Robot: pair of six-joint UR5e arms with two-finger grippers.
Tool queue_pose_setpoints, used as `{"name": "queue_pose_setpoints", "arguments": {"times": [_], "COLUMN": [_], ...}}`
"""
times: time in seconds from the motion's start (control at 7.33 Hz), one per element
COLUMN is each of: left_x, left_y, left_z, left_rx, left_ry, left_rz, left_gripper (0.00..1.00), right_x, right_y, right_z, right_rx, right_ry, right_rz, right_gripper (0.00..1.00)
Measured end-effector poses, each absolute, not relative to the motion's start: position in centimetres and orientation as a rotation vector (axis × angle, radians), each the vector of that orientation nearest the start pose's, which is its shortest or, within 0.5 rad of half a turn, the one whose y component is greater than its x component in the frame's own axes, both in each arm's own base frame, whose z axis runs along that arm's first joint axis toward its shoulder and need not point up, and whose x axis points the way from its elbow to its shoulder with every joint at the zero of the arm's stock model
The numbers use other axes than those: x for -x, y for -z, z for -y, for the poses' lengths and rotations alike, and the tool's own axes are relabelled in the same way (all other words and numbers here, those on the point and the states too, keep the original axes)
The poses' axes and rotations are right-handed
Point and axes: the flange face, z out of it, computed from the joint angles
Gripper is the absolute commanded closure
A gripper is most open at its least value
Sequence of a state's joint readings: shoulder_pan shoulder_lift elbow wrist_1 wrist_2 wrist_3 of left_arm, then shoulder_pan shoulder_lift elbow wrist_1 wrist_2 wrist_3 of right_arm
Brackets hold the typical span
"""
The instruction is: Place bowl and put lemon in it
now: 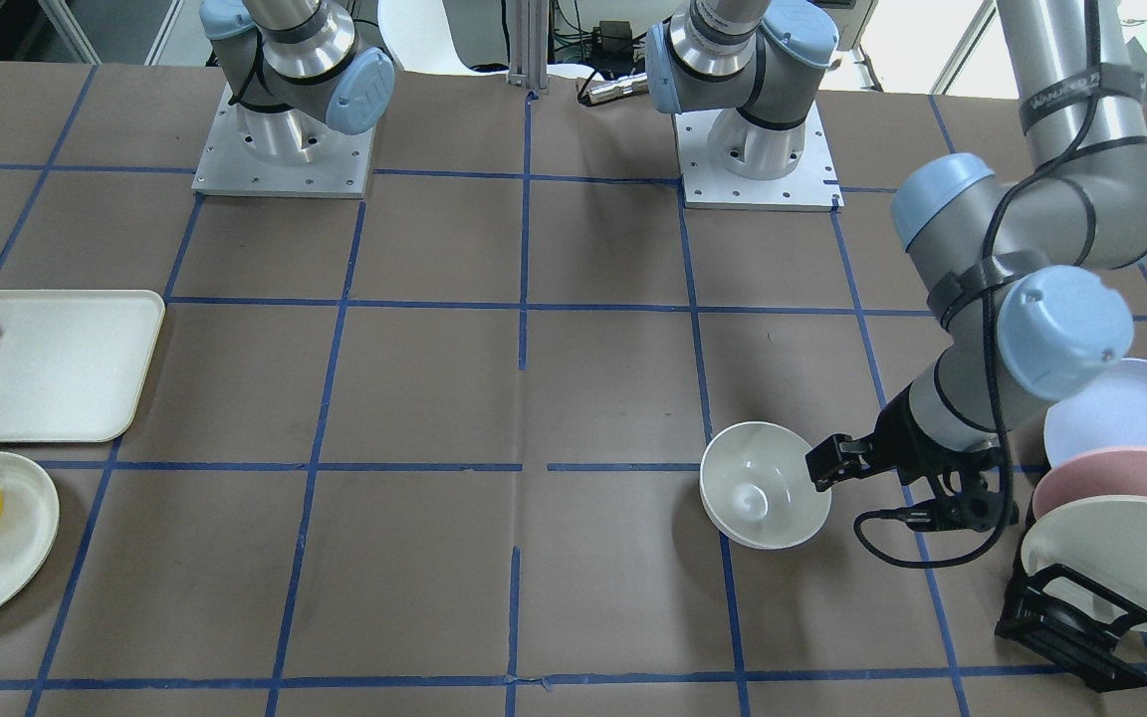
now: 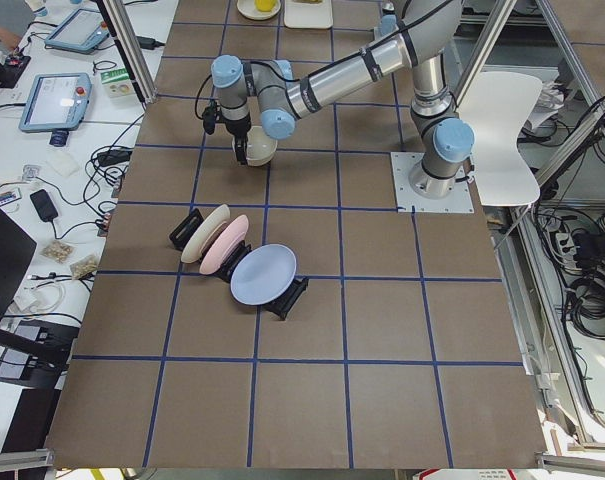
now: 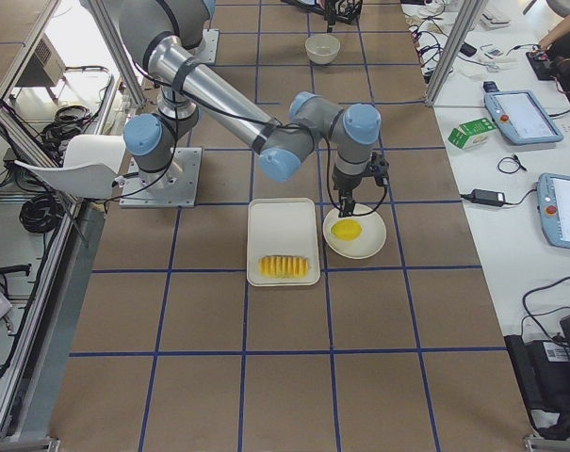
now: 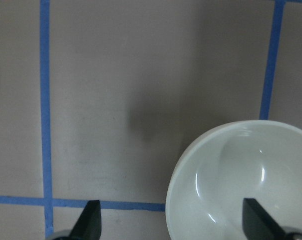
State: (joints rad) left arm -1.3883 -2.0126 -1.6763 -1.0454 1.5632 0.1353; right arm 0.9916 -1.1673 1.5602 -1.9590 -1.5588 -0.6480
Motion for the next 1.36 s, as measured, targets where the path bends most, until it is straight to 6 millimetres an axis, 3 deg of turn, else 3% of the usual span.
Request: {"name": "queue_pose_setpoints", "arguments": {"times": [0.14, 0.27, 0.41, 0.55, 0.68, 0.82, 1.09, 1.23, 1.36], "left_x": [2.1, 2.2, 2.3, 2.4, 2.6, 2.7, 3.6, 4.8, 7.4], "left_y": [-22.4, -21.3, -20.9, -20.8, -21.0, -21.4, -23.0, -24.5, -26.0], "left_z": [62.9, 62.9, 62.9, 63.1, 63.5, 63.7, 63.9, 63.7, 63.3], "left_rx": [0.067, 0.066, 0.072, 0.068, 0.048, 0.033, 0.057, 0.114, 0.164], "left_ry": [-0.032, -0.040, -0.045, -0.038, -0.018, 0.004, 0.047, 0.067, 0.086], "left_rz": [-3.151, -3.154, -3.164, -3.177, -3.187, -3.198, -3.214, -3.235, -3.269], "left_gripper": [0.99, 1.00, 1.00, 1.00, 1.00, 1.00, 1.00, 1.00, 1.00], "right_x": [23.8, 24.3, 24.5, 24.5, 24.5, 24.4, 23.8, 23.3, 22.5], "right_y": [-26.7, -23.5, -21.2, -20.2, -19.8, -19.7, -20.5, -22.4, -25.8], "right_z": [61.2, 62.1, 62.4, 62.5, 62.5, 62.5, 62.5, 62.1, 61.2], "right_rx": [0.108, 0.108, 0.108, 0.108, 0.108, 0.108, 0.109, 0.112, 0.110], "right_ry": [0.015, 0.012, -0.001, -0.013, -0.021, -0.030, -0.061, -0.068, -0.076], "right_rz": [-3.115, -3.105, -3.097, -3.090, -3.087, -3.083, -3.070, -3.068, -3.066], "right_gripper": [0.00, 0.00, 0.09, 0.50, 0.77, 0.86, 0.89, 0.89, 0.89]}}
